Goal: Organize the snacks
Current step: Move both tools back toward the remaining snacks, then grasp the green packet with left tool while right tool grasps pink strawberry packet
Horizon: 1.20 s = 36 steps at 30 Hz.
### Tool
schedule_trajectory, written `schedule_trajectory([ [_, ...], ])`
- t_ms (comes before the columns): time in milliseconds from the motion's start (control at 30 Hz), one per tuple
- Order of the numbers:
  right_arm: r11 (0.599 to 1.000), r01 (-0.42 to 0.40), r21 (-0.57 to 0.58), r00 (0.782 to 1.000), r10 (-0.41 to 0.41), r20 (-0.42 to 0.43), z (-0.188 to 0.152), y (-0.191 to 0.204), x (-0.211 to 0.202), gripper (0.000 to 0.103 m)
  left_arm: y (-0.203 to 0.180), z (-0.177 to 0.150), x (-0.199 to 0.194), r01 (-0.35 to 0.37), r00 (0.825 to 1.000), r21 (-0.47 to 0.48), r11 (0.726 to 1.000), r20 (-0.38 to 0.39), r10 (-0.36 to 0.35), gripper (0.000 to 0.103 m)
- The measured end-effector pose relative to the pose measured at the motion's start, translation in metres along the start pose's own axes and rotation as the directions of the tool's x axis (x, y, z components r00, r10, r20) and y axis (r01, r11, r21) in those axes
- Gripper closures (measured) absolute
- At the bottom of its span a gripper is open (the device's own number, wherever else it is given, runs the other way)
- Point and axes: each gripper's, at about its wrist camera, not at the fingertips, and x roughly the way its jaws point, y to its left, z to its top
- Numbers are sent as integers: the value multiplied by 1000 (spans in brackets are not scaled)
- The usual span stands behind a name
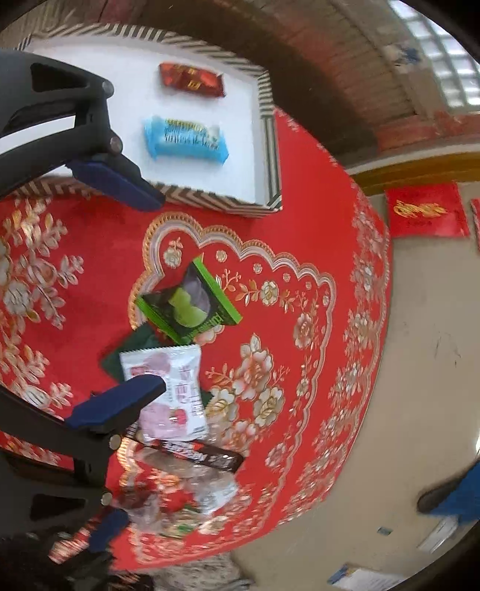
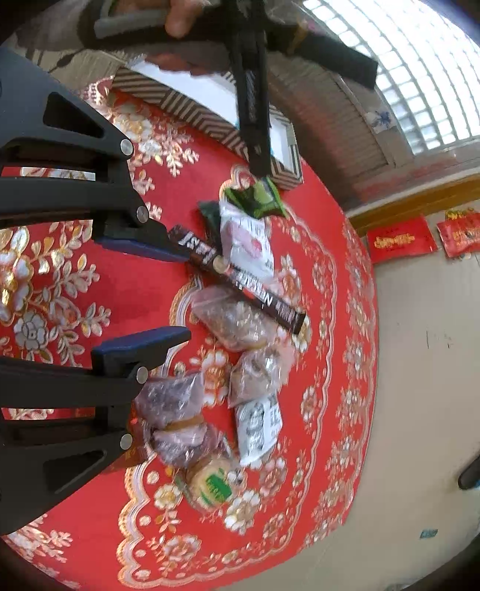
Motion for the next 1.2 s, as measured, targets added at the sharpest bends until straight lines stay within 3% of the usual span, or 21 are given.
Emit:
schedule_trajectory([
  [267,999,-20,-47,1000,20,-4,10,9,9,67,0,14,37,4,997,-127,992,-70,-13,12],
  [433,981,-59,-183,998,60,3,26,18,16,67,-3,20,56,19,994,-168,986,-103,-37,12],
  [533,924,-70,-376,998,63,-31,38,36,29,67,3,22,67,50,987,-219,975,-136,-81,12],
  [600,867,-106,-487,993,71,-90,46,50,41,55,8,23,68,49,988,-238,970,-132,-82,12],
  [800,721,-197,-664,975,75,-208,58,71,69,54,18,23,68,18,990,-251,968,-132,-53,12],
  [900,684,-254,-684,956,70,-284,61,74,84,54,17,23,72,1,989,-243,970,-142,-37,11],
  [1133,637,-287,-716,943,54,-329,74,76,98,50,15,25,74,-7,989,-240,971,-146,-29,10],
  [1200,622,-322,-713,928,57,-369,74,79,104,49,15,25,74,-7,989,-248,969,-146,-30,9],
])
